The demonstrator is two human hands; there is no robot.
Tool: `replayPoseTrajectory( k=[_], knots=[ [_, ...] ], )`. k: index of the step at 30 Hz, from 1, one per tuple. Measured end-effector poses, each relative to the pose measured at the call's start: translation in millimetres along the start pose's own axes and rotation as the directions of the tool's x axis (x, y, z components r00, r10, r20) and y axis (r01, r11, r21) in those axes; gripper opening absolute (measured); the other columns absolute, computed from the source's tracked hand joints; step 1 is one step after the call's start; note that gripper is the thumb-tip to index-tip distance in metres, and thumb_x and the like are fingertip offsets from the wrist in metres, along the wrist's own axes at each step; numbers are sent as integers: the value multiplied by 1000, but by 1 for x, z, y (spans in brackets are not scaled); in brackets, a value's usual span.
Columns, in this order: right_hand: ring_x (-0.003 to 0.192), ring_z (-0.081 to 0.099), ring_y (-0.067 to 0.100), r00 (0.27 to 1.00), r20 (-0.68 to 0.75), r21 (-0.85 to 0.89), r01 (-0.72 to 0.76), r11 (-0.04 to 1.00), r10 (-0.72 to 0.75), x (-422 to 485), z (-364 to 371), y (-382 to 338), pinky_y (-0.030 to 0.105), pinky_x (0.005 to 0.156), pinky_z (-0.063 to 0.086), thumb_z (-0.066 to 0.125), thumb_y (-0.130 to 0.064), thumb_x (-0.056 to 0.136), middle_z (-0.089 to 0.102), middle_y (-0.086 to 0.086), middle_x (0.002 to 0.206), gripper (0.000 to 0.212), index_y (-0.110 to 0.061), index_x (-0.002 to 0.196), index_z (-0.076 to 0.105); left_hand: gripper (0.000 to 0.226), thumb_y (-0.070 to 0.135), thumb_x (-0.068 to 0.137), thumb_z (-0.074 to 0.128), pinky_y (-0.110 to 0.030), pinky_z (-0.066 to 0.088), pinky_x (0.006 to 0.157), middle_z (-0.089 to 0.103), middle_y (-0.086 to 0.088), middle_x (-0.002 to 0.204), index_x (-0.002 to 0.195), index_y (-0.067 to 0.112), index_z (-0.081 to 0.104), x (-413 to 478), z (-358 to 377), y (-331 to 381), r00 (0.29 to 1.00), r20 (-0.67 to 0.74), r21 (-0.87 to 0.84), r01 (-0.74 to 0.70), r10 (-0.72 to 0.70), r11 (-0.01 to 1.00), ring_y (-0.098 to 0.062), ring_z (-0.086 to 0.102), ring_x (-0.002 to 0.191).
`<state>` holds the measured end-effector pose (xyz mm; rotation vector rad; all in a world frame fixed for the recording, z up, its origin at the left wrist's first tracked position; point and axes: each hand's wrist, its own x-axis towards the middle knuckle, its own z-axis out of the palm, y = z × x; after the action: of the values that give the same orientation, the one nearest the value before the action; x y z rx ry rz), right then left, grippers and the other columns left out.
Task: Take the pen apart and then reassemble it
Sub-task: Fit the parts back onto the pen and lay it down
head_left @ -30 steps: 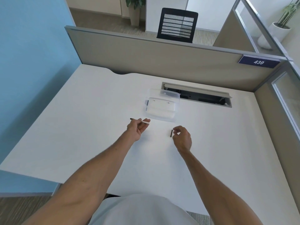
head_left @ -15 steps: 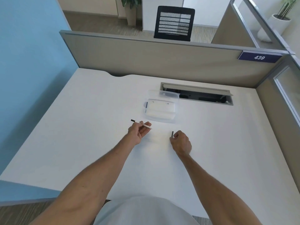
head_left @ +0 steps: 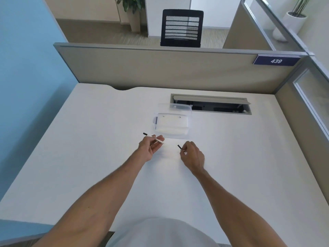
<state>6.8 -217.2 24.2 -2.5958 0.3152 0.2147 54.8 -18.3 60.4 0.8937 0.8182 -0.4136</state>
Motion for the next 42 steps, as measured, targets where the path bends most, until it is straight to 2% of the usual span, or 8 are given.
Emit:
replayPoseTrajectory(
  k=[9,13,17,24,29,32,36,42],
  knots=[
    [88,65,19,993,-51,141,115,983,-109,2,-5,-16,41,83,60,62,-23,107,76,-13,116,7,-18,112,65,19,0,112,47,-47,55,119,70,-23,148,128,5,53,1,8,-14,999,-33,-25,-23,22,999,-43,67,141],
    [86,65,16,978,-67,157,206,966,-197,-7,-10,-26,40,80,60,67,-22,102,75,-14,111,6,-22,109,67,32,0,112,46,-47,55,119,69,-23,149,142,2,54,-7,3,-12,999,-21,-65,-46,45,997,-45,66,140],
    [80,58,11,975,-84,166,217,962,-205,-8,-9,-27,39,78,59,68,-21,99,75,-15,107,8,-24,107,68,19,0,111,46,-47,55,119,70,-23,148,129,6,51,-7,6,-9,999,-15,-77,-49,48,996,-46,67,140],
    [78,58,10,970,-101,165,234,958,-219,-15,-8,-33,39,75,59,67,-22,101,75,-16,108,7,-25,107,68,18,0,112,47,-43,59,108,71,-22,147,129,3,52,-11,2,-10,999,-2,-95,-42,42,995,-44,68,139],
    [79,57,8,973,-97,154,221,963,-208,-18,-8,-33,37,76,58,67,-22,102,76,-16,110,7,-25,108,69,40,0,112,46,-45,55,118,70,-22,148,152,-1,50,-14,1,-11,999,-10,-73,-54,53,996,-44,68,139],
    [80,57,8,975,-92,144,214,966,-202,-18,-9,-33,37,76,58,67,-23,102,76,-16,111,7,-24,109,70,44,0,112,46,-46,55,120,69,-23,148,156,-3,46,-17,1,-11,998,-11,-63,-61,60,996,-45,67,140],
    [81,57,10,976,-94,137,207,969,-195,-17,-12,-33,36,76,57,67,-22,101,76,-15,109,7,-24,108,69,41,0,112,46,-47,54,120,69,-24,149,153,-3,48,-17,2,-13,998,-11,-48,-66,66,997,-46,66,141],
    [86,65,14,977,-89,103,201,974,-193,-17,-15,-35,36,77,58,65,-22,100,76,-13,108,8,-24,106,69,22,-2,111,48,-49,54,120,70,-24,147,132,5,52,-15,3,-13,997,-6,-33,-74,73,997,-48,67,139]
  ],
)
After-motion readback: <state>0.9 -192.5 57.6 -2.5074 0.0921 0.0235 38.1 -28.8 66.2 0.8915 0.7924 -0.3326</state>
